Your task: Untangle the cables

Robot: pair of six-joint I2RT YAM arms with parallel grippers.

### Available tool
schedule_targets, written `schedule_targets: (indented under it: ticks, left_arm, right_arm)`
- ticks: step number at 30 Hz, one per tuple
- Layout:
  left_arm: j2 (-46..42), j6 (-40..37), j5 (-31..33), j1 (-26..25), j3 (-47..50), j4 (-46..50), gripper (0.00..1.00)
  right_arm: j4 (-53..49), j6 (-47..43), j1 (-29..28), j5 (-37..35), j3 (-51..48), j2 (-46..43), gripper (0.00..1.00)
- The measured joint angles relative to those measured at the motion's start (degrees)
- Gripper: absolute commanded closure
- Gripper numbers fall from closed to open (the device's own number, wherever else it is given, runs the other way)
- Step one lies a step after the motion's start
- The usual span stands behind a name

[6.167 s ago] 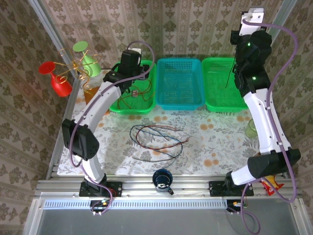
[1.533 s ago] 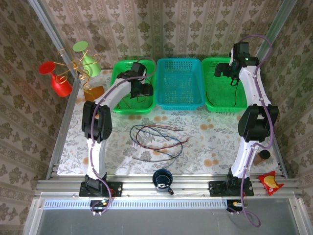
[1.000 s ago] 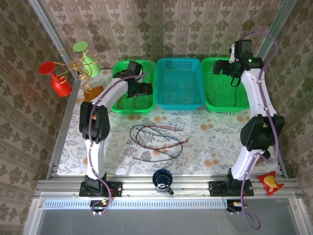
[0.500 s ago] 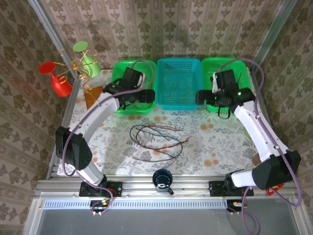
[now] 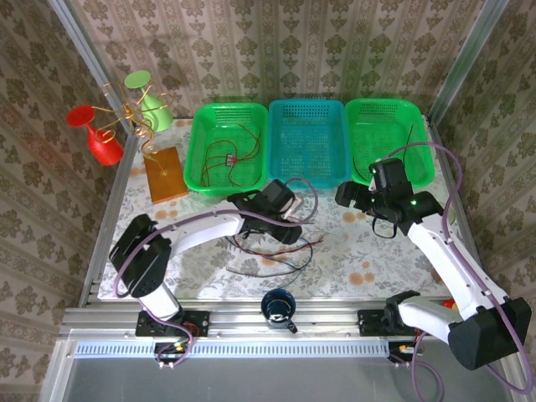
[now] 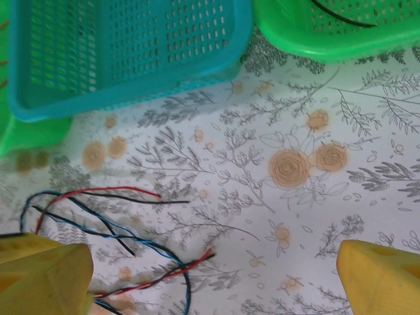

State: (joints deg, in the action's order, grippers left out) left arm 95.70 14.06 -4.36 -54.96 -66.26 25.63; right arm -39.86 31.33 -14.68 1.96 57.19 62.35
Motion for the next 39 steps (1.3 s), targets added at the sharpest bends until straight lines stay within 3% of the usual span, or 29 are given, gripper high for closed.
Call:
schedule_targets:
  ticks: [14, 27, 33, 39]
  left_arm:
    - [11.9, -1.3, 1.2, -5.8, -1.8, -3.1, 0.48]
    - [14.4, -2.5, 3.7, -7.6, -3.9, -2.2, 0.85]
    - [15.0, -3.4, 4.7, -8.3, -4.7, -1.7, 0.85]
    - [14.9, -4.3, 4.7, -8.4, -4.7, -1.6, 1.0]
  right_arm:
    - [1.2, -2.1, 2.8, -0.5, -0.3, -4.2, 0.0]
    - [1.6, -3.1, 3.8, -1.3, -3.5, -8.9, 0.0]
    - [2.0, -3.0, 3.8, -1.3, -5.0, -9.6, 0.0]
    - [2.2, -3.0, 4.5, -1.3, -5.0, -10.1, 0.0]
